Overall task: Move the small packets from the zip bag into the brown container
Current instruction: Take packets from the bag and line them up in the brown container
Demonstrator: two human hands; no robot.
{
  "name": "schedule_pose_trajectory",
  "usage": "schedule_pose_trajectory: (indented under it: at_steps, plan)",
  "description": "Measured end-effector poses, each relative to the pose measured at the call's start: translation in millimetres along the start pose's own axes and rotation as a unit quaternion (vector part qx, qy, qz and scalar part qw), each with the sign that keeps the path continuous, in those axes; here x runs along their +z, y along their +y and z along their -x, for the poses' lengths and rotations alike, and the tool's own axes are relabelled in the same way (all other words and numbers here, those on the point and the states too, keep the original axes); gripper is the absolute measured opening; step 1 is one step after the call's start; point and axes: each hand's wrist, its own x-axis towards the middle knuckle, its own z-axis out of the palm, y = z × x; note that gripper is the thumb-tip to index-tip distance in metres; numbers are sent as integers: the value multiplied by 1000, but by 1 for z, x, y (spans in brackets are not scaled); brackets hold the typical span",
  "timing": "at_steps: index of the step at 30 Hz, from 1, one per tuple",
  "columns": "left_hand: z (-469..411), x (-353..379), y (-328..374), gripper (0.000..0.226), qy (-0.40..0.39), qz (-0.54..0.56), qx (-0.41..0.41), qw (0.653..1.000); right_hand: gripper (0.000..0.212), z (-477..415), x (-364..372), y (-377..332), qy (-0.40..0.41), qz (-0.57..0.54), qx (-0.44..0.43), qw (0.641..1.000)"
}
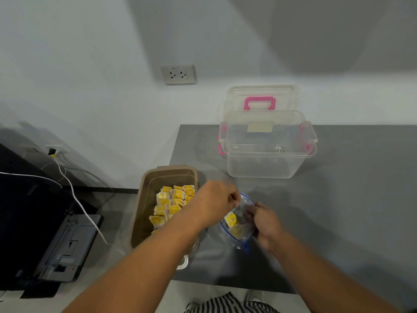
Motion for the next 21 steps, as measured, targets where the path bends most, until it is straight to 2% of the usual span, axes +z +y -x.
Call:
schedule_pose_trajectory:
  at_steps: [4,6,8,12,14,17,19,21]
  plan:
    - [-10,46,3,20,-31,-105,-28,994,9,0,-11,2,17,2,2,1000]
    - [-12,64,2,21,-63,-201,-46,976,11,0,-17,5,32,3,5,999]
    - [-15,77,-1,21,-93,-234,-75,965,19,1,-22,9,42,4,5,999]
    - [-17,94,-6,26,-123,-180,-148,965,15,3,-29,16,30,42,-8,999]
    - [-16,98,-7,27,-118,-151,-167,967,6,4,-31,20,15,80,-18,997]
    - [-15,102,-11,30,-94,-110,-183,972,6,6,-33,21,3,132,-44,990]
    - [-12,104,-13,33,-83,-74,-197,974,9,7,-33,22,12,185,-69,980]
    - [-10,106,-14,33,-64,-39,-199,977,23,8,-34,23,25,224,-85,971]
